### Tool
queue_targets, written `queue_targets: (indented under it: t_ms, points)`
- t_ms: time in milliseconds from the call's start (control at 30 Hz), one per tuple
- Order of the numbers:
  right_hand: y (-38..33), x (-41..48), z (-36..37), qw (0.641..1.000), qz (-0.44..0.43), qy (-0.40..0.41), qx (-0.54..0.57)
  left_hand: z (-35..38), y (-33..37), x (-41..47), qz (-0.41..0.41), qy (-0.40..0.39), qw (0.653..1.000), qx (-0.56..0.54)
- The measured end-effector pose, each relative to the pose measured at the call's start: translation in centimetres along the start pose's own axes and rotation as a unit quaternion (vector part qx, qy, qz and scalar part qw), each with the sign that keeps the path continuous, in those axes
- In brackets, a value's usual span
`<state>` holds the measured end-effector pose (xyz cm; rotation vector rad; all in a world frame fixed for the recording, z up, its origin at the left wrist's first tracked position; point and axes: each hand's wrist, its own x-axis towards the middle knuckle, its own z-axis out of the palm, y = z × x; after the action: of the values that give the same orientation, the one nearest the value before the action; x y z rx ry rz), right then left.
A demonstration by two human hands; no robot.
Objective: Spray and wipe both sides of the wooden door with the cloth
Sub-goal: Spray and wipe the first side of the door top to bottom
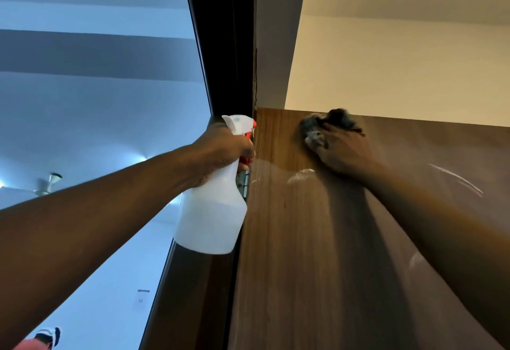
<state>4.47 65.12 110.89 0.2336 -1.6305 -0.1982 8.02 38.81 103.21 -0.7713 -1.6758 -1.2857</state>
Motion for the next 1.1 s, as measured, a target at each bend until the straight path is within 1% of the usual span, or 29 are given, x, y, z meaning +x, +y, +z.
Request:
queue_targets:
  t_ms: [33,100,167,233,300,367,400,467,567,633,700,767,800,867,933,967,1033,1100]
  points:
    - [0.3,1.7,-0.1,0.999,0.038,0.009,-0.01,0.1,0.1,-0.1,0.003,-0.007,1.0,-0.005]
    - [-1.2,4.5,0.0,0.998,0.056,0.017,-0.035,0.6,0.7,-0.1,-0.001,-0.017,1.0,-0.009]
    - [-3.6,5.9,0.5,0.999,0.023,-0.003,-0.029,1.4,1.3,-0.3,-0.001,-0.018,1.0,-0.009]
    - [-4.7,4.3,0.9,0.999,-0.025,-0.022,-0.019,2.3,1.9,-0.7,0.011,-0.026,1.0,-0.009]
    - [-3.6,0.4,0.3,0.996,-0.062,-0.045,-0.039,3.3,2.6,-1.5,0.022,-0.036,0.999,-0.016]
    - [-0.3,-3.3,-0.4,0.995,-0.064,-0.055,-0.061,3.9,3.2,-2.3,0.028,-0.046,0.998,-0.028]
    - [1.9,-4.8,-0.9,0.996,-0.043,-0.054,-0.061,4.3,3.4,-2.6,0.025,-0.056,0.998,-0.032]
    - [6.7,-6.0,-2.1,0.998,0.026,-0.032,-0.046,4.9,3.9,-3.2,0.023,-0.069,0.997,-0.03]
    - [10.8,-3.7,-2.9,0.99,0.132,-0.045,-0.029,6.0,4.9,-3.8,0.026,-0.077,0.996,-0.021]
    - [10.7,-1.3,-2.7,0.986,0.156,-0.052,0.008,7.3,6.0,-3.9,0.031,-0.081,0.996,-0.028]
    - [10.0,0.2,-2.3,0.987,0.151,-0.009,0.056,8.9,7.0,-4.1,0.034,-0.068,0.997,-0.02]
    - [10.0,-0.2,-2.0,0.988,0.12,0.033,0.092,10.6,7.5,-4.3,0.035,-0.055,0.998,-0.011]
    - [10.4,-1.1,-2.0,0.991,0.094,0.044,0.089,11.7,7.7,-4.4,0.034,-0.055,0.998,-0.009]
    - [11.9,-2.9,-1.6,0.996,0.038,0.071,0.043,13.5,8.1,-4.7,0.034,-0.049,0.998,-0.008]
    - [13.9,-4.0,-1.4,0.99,-0.019,0.135,-0.041,15.5,8.7,-4.9,0.03,-0.038,0.999,-0.004]
    - [14.8,-4.2,-1.4,0.979,-0.058,0.165,-0.104,16.4,9.0,-5.0,0.03,-0.032,0.999,-0.003]
    - [15.8,-3.9,-1.8,0.945,-0.137,0.209,-0.212,17.7,9.6,-5.0,0.035,-0.024,0.999,-0.004]
    - [16.8,-3.2,-2.7,0.916,-0.2,0.235,-0.257,19.0,10.1,-5.1,0.041,-0.016,0.999,-0.002]
